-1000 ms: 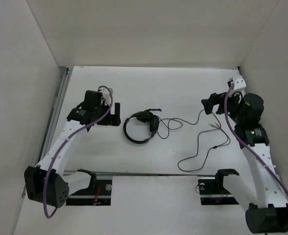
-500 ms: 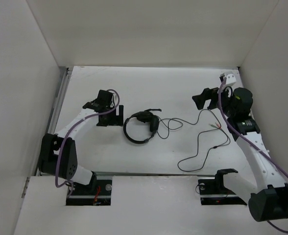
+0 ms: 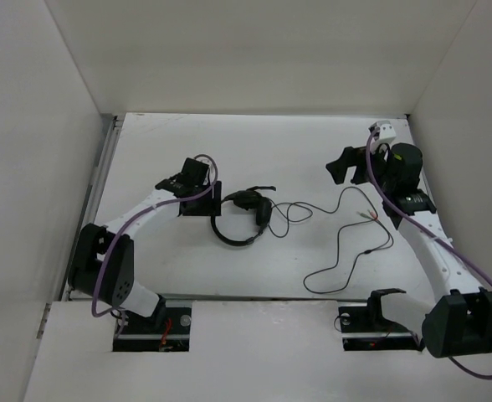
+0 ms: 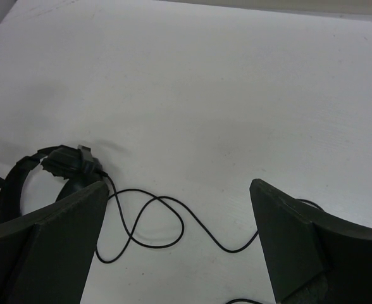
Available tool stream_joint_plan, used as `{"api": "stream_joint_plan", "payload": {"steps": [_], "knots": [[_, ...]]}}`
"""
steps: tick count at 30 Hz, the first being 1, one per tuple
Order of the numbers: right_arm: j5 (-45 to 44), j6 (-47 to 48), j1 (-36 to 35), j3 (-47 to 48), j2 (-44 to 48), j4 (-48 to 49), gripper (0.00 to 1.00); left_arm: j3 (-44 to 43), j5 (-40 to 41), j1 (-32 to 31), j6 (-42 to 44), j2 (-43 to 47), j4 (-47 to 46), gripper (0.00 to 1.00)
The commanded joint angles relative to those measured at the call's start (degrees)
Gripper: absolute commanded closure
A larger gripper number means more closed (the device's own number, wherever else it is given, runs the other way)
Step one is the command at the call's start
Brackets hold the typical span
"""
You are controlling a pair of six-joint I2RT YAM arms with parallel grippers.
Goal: Wrap the headphones
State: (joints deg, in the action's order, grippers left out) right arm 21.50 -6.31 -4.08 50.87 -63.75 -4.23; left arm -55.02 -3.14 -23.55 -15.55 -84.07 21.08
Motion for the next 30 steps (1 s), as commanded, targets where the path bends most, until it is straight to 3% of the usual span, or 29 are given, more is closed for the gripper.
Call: {"api": "stream_joint_plan", "payload": {"steps": [1, 4, 13, 21, 24, 30], "knots": [[1.4, 0.0, 0.5, 3.3, 0.6, 3.7, 0.0, 1.4, 2.8, 0.0, -1.2, -0.9, -2.2, 0.42], [1.4, -0.1, 1.0, 3.2, 0.7, 4.0, 0.0, 1.4, 3.7, -0.1, -0.7, -2.3, -2.9, 0.49], [2.3, -2.6, 3.4, 3.1, 1.9, 5.1, 0.0, 1.2, 4.3, -1.3, -0.9, -6.6, -3.9, 0.54], [2.6, -2.9, 5.4, 2.3, 3.5, 5.1, 0.0, 0.4, 3.8, -2.9, 0.0, -10.4, -5.3, 0.81], [2.7, -2.9, 5.6, 2.0, 3.8, 5.1, 0.0, -2.5, 4.5, -2.9, 2.5, -12.2, -5.4, 0.86], [3.2, -2.9, 6.0, 1.0, 4.6, 5.4, 0.0, -12.9, 7.0, -1.0, 6.1, -17.7, -5.8, 0.85]]}}
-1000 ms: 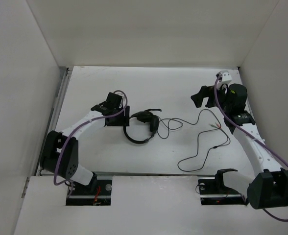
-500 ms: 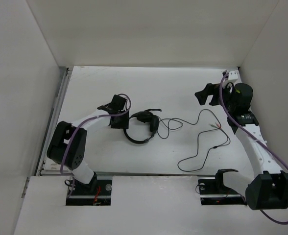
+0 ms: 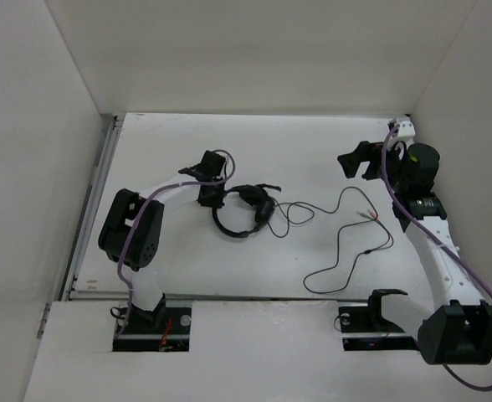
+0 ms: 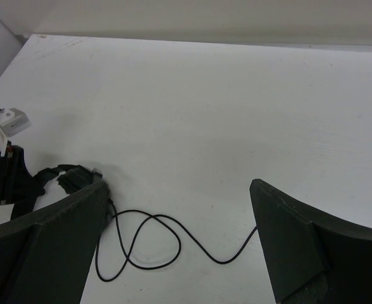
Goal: Wrap the headphones
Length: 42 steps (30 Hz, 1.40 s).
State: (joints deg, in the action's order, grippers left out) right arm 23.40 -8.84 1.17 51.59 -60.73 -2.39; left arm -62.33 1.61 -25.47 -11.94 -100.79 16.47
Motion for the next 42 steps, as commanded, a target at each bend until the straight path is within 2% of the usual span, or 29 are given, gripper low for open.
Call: {"api": "stream_joint_plan", "payload": {"steps": [1, 3, 5, 6, 8, 9, 14, 18, 23, 27, 30, 40, 42], "knots": [[1.3, -0.4, 0.8, 0.1, 1.8, 3.5, 0.0, -7.4, 2.7, 0.9, 3.1, -1.8, -1.1, 0.84], [1.3, -0.4, 1.2, -0.3, 2.4, 3.7, 0.0, -10.3, 3.1, 0.7, 4.6, -3.3, -0.7, 0.78], [1.3, -0.4, 1.5, -0.6, 2.9, 4.0, 0.0, -12.3, 3.9, 0.3, 5.0, -4.5, -0.6, 0.62], [1.4, -0.6, 1.8, -1.0, 3.2, 4.1, 0.0, -13.0, 4.2, 0.0, 4.9, -5.0, -0.4, 0.5], [1.4, -0.8, 2.4, -1.3, 3.8, 4.2, 0.0, -13.2, 4.2, -0.1, 4.6, -5.3, 0.1, 0.38], [1.5, -0.8, 2.5, -1.4, 4.1, 4.2, 0.0, -13.1, 4.0, -0.2, 4.3, -5.2, 0.3, 0.35], [1.5, -0.9, 3.1, -1.8, 5.0, 4.2, 0.0, -9.2, 3.5, 0.0, 0.9, -1.9, 3.5, 0.37], [1.6, -1.0, 3.1, -1.9, 5.2, 4.3, 0.0, -3.4, 2.7, 0.2, -4.0, 1.4, 4.3, 0.44], [1.8, -1.3, 3.1, -1.8, 5.2, 4.3, 0.0, -1.2, 2.8, -0.1, -7.5, 3.1, 4.1, 0.49], [2.4, -1.9, 3.7, -1.3, 5.3, 4.2, 0.0, -1.6, 2.7, 0.6, -10.3, 1.7, 3.5, 0.54], [2.6, -2.7, 4.8, -1.2, 5.7, 4.1, 0.0, -2.4, 2.5, 1.3, -13.0, -0.1, 3.3, 0.63], [3.1, -2.9, 7.8, -1.8, 7.6, 2.6, 0.0, -2.2, 0.6, 0.2, -19.0, -4.9, 1.9, 0.67], [3.2, -3.0, 8.0, -1.9, 7.7, 2.4, 0.0, -2.4, 0.2, -0.4, -19.3, -5.7, 1.2, 0.71]]}}
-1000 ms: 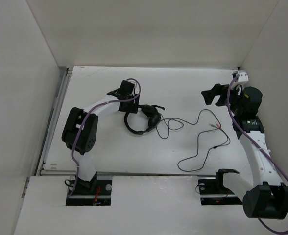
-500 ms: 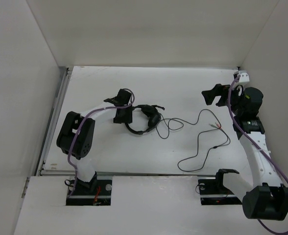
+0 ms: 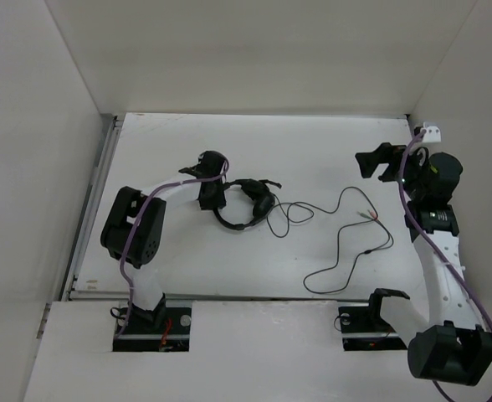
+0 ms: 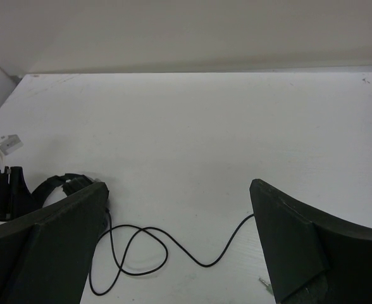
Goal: Wrap the headphones
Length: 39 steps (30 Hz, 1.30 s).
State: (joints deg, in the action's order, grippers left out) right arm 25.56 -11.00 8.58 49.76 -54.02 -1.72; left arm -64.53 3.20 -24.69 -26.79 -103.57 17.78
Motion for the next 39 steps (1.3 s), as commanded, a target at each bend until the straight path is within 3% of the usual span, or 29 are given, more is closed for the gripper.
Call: {"api": "stream_joint_plan", "payload": {"steps": [1, 7, 13, 17, 25, 31, 39], "knots": [[1.1, -0.9, 0.8, -0.1, 1.0, 1.7, 0.0, -0.3, -1.6, -1.5, -4.6, -3.3, -0.3, 0.75], [1.1, -0.6, 1.6, 0.0, 0.9, 1.7, 0.0, 0.5, -5.6, -1.1, -4.6, -4.0, -1.2, 1.0], [1.1, 0.4, 1.7, -1.1, 1.3, 1.7, 0.0, -1.8, -7.0, 0.1, 2.2, -0.5, -4.5, 1.0], [1.2, 5.5, -0.6, -1.0, 1.1, 0.3, 0.0, -8.7, -8.4, 0.2, 9.0, 3.0, -7.3, 1.0], [1.2, 18.9, -14.7, 4.1, -2.2, -5.5, 0.0, -34.4, -11.3, 1.1, 21.9, 4.7, -5.2, 1.0], [0.3, 18.6, -23.3, 9.4, -5.8, -0.8, 0.0, -47.3, -17.5, 3.7, 23.0, 5.0, -2.3, 0.99], [-3.0, 16.8, -32.9, 15.7, -12.3, 7.9, 0.0, -50.7, -21.8, 3.9, 22.0, 8.8, -0.4, 0.99]]}}
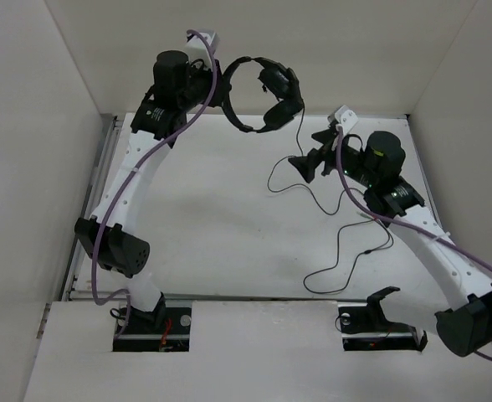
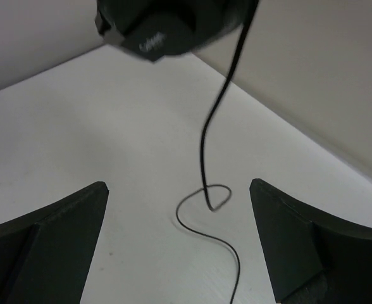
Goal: Wrap the headphones
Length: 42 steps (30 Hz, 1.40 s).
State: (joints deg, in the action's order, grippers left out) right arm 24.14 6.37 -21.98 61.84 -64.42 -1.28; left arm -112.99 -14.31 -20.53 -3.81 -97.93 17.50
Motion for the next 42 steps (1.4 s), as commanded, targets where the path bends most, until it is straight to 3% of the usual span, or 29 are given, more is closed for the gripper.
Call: {"api": "stream_joint_plan", "payload": {"steps": [1, 9, 14, 24, 27, 32, 34, 38, 42], "knots": [[-1.4, -1.1, -2.9, 3.9, -3.0, 8.8, 0.0, -2.2, -5.0, 0.0, -1.8, 3.4, 0.0, 0.99], [0.2, -7.0, -4.7, -2.4, -9.8, 29.2, 0.04, -3.6, -13.1, 3.2, -11.8, 5.6, -2.3, 0.99], [5.0, -15.1, -4.0, -6.3, -10.6, 36.2, 0.2, -6.0, -19.7, 7.9, -22.9, 5.6, -7.5, 0.99], [28.5, -20.6, -9.3, -9.5, -11.8, 34.9, 0.75, -8.5, -26.5, 12.4, -40.3, 3.7, -18.6, 0.98], [31.4, -21.7, -10.1, -10.5, -11.8, 33.8, 0.81, -9.8, -26.7, 13.0, -42.1, 3.3, -19.7, 0.98], [32.5, -21.8, -11.0, -12.2, -11.3, 33.2, 0.83, -10.8, -27.1, 13.5, -43.5, 3.4, -20.8, 0.98], [34.1, -21.7, -11.1, -12.2, -11.2, 31.9, 0.88, -11.5, -26.7, 13.9, -43.7, 3.1, -20.8, 0.98], [37.6, -19.6, -11.1, -12.4, -10.5, 24.7, 1.0, -12.9, -24.2, 15.7, -43.3, 1.7, -20.4, 0.98], [35.4, -14.9, -10.7, -10.6, -8.5, 11.6, 1.0, -11.7, -19.2, 17.4, -41.5, 0.2, -18.8, 0.99]]}}
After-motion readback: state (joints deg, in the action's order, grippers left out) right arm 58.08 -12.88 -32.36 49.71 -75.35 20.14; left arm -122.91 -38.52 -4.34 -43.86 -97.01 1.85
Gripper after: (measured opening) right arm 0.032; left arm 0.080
